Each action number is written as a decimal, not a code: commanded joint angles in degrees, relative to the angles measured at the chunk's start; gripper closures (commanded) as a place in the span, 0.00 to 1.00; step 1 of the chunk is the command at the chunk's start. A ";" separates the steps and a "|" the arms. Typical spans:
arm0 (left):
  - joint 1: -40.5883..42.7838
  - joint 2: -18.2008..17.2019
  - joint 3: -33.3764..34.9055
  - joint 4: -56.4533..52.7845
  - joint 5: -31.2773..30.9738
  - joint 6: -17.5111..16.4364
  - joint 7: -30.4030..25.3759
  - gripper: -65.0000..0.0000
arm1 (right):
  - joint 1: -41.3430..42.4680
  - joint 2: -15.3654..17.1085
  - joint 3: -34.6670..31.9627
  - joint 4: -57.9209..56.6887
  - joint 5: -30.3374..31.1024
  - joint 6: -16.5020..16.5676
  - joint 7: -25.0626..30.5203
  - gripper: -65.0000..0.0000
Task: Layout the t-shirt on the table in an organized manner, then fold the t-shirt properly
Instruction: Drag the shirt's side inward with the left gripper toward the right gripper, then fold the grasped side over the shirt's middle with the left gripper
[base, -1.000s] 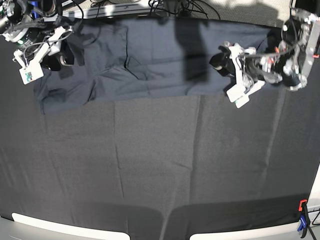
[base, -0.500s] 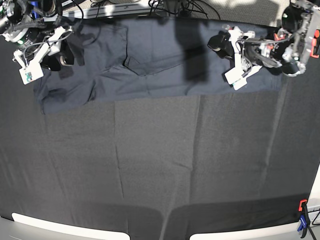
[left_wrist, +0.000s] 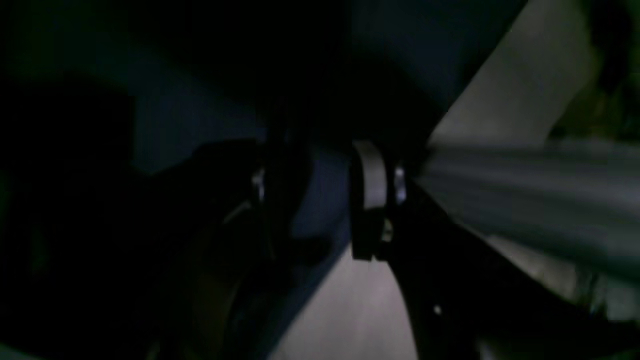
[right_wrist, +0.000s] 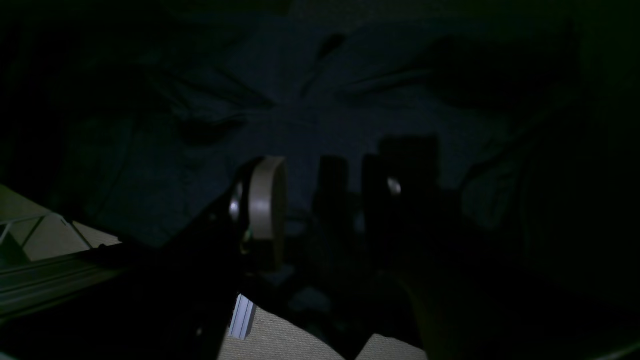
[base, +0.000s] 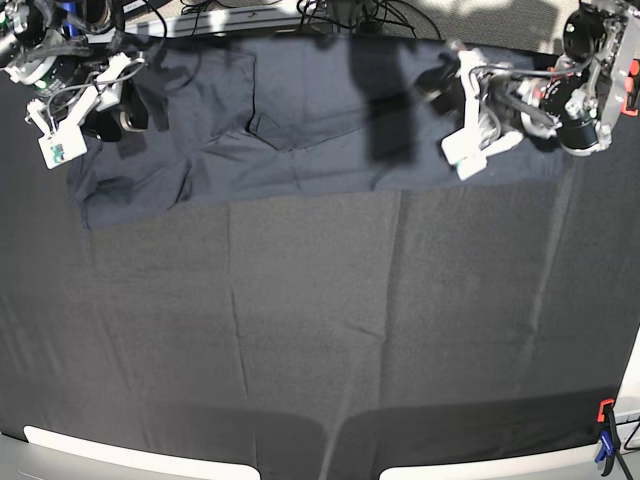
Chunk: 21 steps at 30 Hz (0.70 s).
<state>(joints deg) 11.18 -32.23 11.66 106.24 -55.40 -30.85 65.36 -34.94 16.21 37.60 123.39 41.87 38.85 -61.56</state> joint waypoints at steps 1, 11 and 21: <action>-1.84 -0.24 -0.33 1.90 -2.27 0.35 -3.26 0.70 | -0.02 0.63 0.31 1.11 0.39 1.15 0.87 0.63; -6.88 13.38 -0.31 -1.03 -0.04 1.05 -2.67 0.70 | -0.02 1.90 3.21 1.11 -10.62 1.15 -0.17 0.63; -7.67 22.71 -0.31 -14.88 8.85 0.61 -1.64 0.70 | -0.02 1.88 16.00 1.11 -1.14 1.15 -0.66 0.63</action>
<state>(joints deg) 4.23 -9.56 11.51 90.52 -45.15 -29.87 64.55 -34.92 17.28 53.17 123.50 39.77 38.85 -62.72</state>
